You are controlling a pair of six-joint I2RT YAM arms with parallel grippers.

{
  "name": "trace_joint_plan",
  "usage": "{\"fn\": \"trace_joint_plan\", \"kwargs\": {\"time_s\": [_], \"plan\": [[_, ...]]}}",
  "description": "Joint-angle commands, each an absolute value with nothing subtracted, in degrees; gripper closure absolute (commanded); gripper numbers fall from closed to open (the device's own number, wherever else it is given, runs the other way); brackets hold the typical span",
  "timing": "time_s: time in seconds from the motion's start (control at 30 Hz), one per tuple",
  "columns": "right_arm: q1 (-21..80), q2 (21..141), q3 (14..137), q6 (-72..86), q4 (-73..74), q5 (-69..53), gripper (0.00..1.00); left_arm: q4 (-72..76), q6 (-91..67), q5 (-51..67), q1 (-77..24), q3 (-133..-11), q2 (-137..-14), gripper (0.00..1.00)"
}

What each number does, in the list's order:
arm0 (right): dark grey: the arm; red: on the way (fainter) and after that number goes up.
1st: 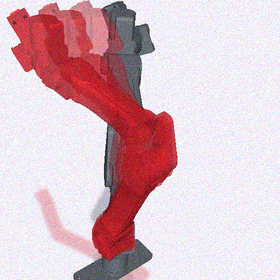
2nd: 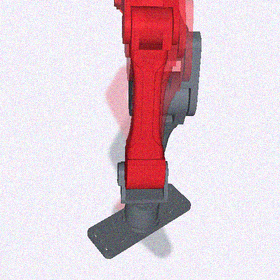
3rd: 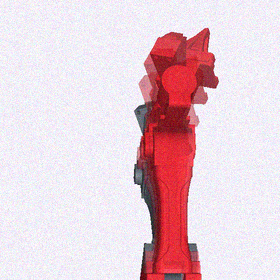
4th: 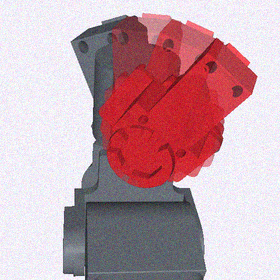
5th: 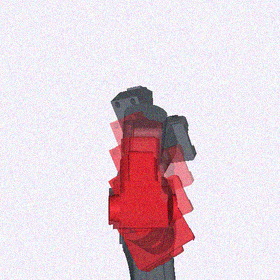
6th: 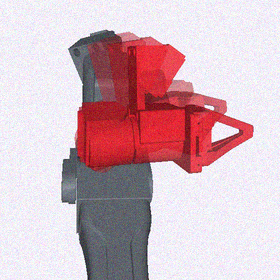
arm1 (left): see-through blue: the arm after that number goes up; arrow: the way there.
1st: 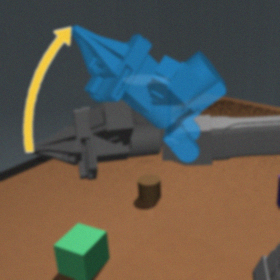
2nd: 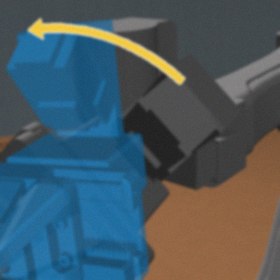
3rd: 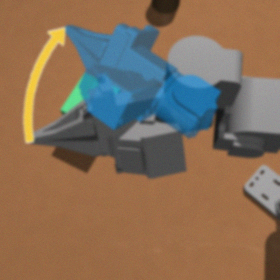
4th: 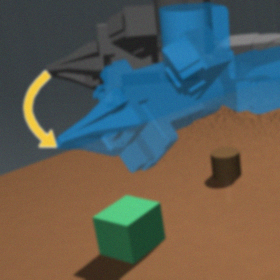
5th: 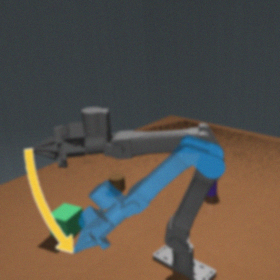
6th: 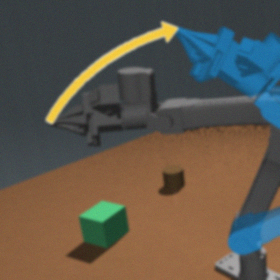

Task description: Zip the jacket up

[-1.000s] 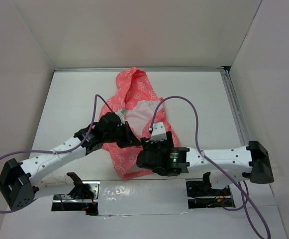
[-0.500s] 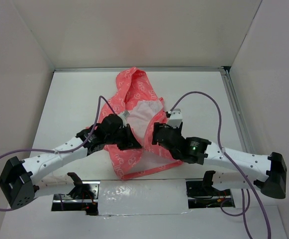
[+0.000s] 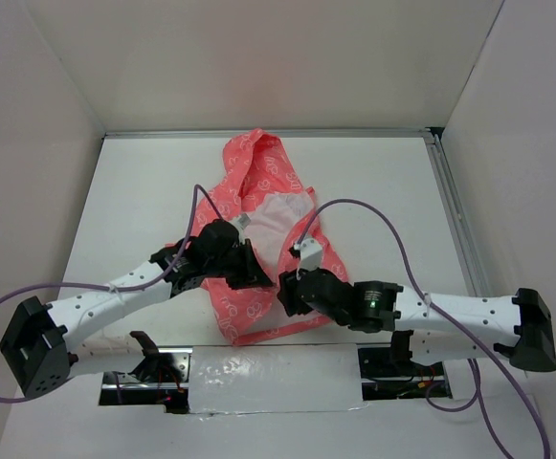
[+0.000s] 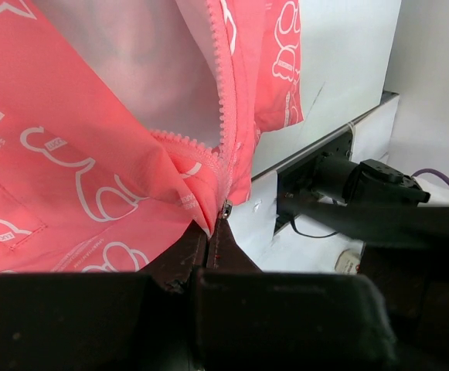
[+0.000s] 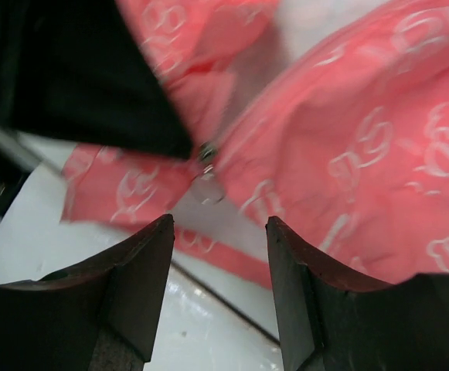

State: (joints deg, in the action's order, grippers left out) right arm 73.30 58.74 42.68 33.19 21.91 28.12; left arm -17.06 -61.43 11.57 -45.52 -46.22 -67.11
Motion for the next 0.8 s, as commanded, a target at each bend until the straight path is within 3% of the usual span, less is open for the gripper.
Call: {"fn": "trace_joint_plan", "kwargs": {"time_s": [0.0,0.1,0.23,0.4,0.77], "plan": [[75.3,56.2,40.2,30.8,15.9,18.8,0.42,-16.8,-60.6,10.4,-45.7,-49.2,-67.6,1.0],[75.3,56.2,38.1,34.0,13.7,17.7,0.42,-17.1,-60.6,10.3,-45.7,-49.7,-67.9,1.0],[73.8,53.7,33.9,38.7,8.0,18.7,0.52,-16.1,-61.0,10.6,-45.7,-49.1,-67.5,1.0],[68.1,50.5,26.3,42.5,-2.7,14.6,0.52,-15.5,-61.2,11.5,-45.9,-48.5,-67.2,1.0],[64.7,50.2,22.1,45.4,-15.5,10.6,0.47,-14.0,-61.9,11.9,-46.1,-47.5,-66.6,1.0]]}}
